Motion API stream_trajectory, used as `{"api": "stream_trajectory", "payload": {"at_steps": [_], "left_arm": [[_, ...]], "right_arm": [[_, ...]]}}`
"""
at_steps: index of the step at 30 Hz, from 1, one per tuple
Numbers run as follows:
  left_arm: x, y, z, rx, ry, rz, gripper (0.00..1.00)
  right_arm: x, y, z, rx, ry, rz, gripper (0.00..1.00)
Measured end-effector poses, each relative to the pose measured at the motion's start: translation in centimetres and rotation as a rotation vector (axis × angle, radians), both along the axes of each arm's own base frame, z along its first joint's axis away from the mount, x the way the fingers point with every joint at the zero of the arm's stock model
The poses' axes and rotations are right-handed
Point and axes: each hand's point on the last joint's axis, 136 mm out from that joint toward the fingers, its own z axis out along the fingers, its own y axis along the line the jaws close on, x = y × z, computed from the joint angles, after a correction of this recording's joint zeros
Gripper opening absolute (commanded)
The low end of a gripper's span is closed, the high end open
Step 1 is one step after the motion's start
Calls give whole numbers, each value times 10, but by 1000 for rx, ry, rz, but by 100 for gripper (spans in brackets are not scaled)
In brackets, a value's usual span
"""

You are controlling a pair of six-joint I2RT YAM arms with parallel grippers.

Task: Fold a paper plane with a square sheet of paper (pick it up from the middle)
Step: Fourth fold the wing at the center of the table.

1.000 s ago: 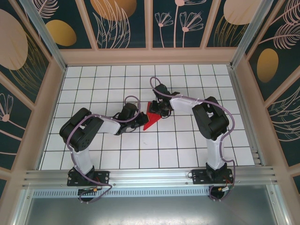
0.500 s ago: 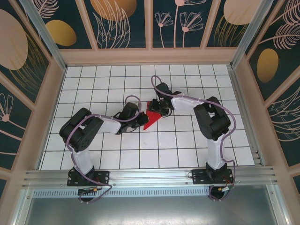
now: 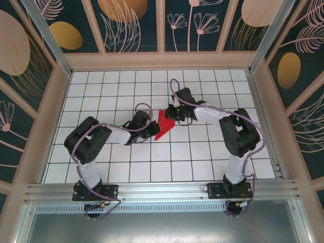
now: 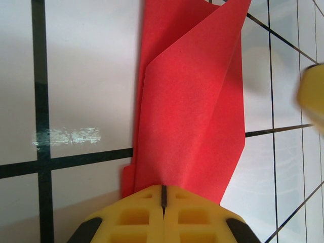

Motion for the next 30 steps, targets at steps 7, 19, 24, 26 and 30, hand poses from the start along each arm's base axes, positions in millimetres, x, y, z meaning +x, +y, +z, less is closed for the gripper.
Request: {"api": "stream_trajectory", "payload": {"at_steps": [7, 19, 24, 26, 30], "left_arm": [[0, 0, 0, 1, 1, 0, 0], [0, 0, 0, 3, -1, -2, 0], [0, 0, 0, 4, -2, -4, 0], [0, 0, 0, 5, -3, -5, 0], [0, 0, 0, 4, -3, -5, 0]], "right_arm": [[-15, 6, -34, 6, 89, 51, 1], [-18, 9, -44, 17, 103, 80, 1], [-19, 13, -39, 39, 102, 93, 2], [-20, 14, -36, 47, 98, 98, 2], [-20, 15, -35, 51, 96, 101, 2]]}}
